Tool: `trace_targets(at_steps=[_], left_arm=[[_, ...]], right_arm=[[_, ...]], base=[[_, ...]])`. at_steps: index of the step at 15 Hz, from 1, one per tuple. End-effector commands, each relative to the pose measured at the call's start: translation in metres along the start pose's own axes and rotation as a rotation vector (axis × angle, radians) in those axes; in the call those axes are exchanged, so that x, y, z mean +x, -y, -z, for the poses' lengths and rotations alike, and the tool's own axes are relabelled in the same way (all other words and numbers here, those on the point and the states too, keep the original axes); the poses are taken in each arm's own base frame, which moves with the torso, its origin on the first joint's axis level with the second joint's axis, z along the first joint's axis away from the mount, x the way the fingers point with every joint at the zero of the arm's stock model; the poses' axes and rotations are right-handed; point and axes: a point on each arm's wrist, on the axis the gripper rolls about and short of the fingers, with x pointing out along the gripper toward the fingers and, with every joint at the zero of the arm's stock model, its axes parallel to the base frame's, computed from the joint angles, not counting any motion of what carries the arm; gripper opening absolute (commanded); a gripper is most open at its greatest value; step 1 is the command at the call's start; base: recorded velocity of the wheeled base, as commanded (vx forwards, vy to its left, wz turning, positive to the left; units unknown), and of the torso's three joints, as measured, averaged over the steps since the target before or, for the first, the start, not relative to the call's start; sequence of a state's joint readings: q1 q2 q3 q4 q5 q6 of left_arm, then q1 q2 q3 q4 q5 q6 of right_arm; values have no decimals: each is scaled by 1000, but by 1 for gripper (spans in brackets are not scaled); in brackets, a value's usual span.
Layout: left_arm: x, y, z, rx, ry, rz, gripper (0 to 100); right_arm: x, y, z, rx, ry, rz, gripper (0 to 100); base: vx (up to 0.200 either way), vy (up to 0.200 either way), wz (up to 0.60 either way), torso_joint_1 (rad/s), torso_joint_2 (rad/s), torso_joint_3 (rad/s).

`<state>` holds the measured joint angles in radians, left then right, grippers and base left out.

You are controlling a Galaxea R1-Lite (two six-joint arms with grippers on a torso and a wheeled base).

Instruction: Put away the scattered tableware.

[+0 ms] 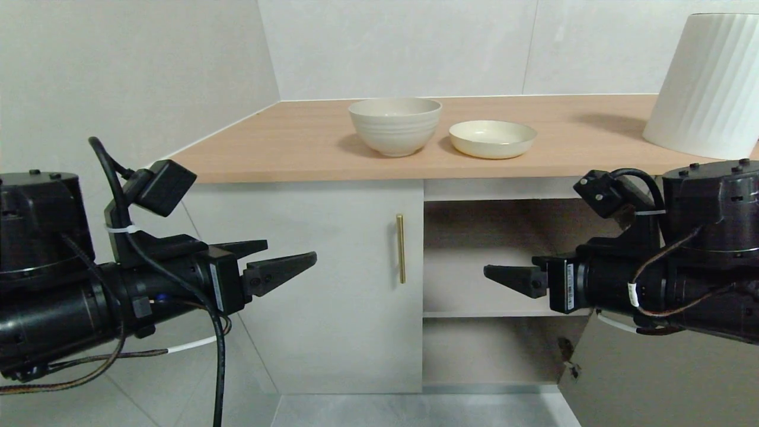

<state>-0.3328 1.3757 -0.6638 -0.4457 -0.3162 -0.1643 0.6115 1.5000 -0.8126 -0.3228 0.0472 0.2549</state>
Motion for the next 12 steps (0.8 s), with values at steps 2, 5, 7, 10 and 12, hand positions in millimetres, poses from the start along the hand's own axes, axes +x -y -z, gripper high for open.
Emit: trace_targets(at_steps=[2, 5, 7, 10, 12], left_arm=[[1, 0, 0, -1, -2, 0, 100], [-2, 1, -1, 2, 5, 1, 100], [-4, 2, -1, 2, 11, 0, 100], [-5, 2, -2, 3, 14, -1, 100], [-5, 2, -3, 2, 18, -6, 100]], right_arm=[[-3, 0, 1, 1, 2, -9, 100], [-9, 0, 4, -24, 7, -14, 100], [-11, 0, 4, -36, 10, -14, 100], [-11, 1, 6, -64, 4, -13, 100], [-11, 1, 7, -68, 2, -12, 100]], base=[[200, 0, 0, 2, 10, 7], [133, 0, 0, 2, -2, 2], [0, 0, 0, 0, 0, 0], [0, 0, 0, 0, 0, 0], [0, 0, 0, 0, 0, 0]])
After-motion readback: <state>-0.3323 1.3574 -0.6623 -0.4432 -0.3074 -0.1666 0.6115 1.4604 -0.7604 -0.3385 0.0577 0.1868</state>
